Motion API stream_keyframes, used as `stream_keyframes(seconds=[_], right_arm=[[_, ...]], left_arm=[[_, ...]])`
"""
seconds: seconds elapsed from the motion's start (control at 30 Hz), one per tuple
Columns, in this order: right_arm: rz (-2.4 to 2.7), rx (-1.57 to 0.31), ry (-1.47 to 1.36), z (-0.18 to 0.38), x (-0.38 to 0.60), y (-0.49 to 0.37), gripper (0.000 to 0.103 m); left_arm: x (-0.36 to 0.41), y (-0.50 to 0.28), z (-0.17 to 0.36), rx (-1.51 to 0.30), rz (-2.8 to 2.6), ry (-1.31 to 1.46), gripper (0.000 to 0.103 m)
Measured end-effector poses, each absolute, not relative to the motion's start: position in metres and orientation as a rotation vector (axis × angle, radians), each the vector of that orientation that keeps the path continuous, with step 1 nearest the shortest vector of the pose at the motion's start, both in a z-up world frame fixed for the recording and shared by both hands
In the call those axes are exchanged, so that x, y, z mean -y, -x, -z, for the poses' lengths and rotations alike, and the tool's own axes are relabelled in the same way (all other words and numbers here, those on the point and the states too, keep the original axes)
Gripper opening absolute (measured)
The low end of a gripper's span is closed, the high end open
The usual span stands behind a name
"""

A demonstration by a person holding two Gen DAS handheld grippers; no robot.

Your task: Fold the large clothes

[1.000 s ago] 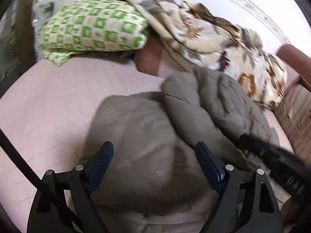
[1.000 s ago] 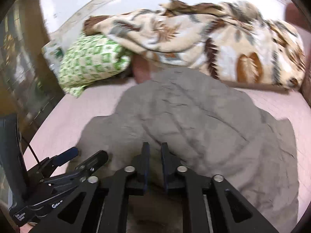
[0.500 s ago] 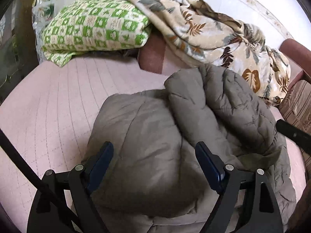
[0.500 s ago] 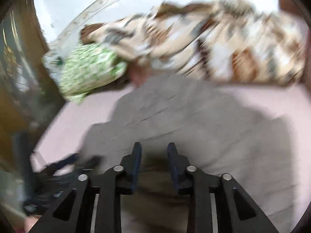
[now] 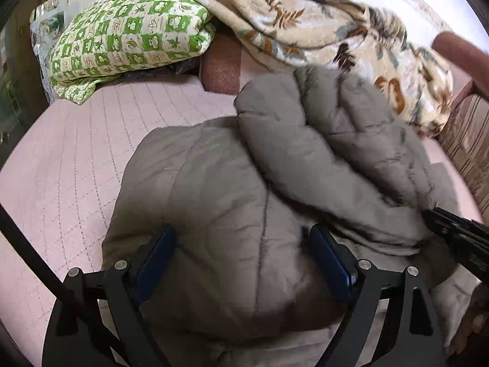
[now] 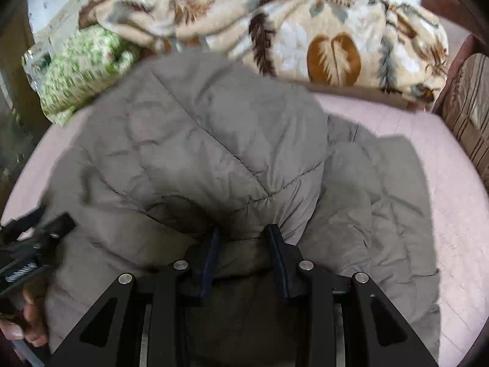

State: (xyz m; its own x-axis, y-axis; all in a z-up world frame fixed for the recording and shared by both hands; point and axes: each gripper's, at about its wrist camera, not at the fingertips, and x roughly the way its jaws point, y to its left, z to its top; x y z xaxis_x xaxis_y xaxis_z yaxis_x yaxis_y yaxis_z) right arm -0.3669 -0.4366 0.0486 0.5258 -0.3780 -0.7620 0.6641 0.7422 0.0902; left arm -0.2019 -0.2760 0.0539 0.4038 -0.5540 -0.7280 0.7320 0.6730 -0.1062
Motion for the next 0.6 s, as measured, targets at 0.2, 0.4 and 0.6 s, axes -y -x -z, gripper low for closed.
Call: stream_keyframes(seconds=[0.2, 0.4, 0.6], right_arm=[[0.536, -0.709, -0.410, -0.087, 0.386, 0.407, 0.036], [0.522, -0.756, -0.467, -0.075, 0.344, 0.465, 0.040], [0.541, -0.818, -0.477, -0.052, 0.312, 0.513, 0.040]], left_arm=[[0.264, 0.223, -0.076, -0.771, 0.864, -0.231, 0.089], [0.232, 0.261, -0.078, -0.803, 0.911, -0.246, 0.089], [0.172, 0.311, -0.065, -0.802, 0.870, -0.301, 0.089]])
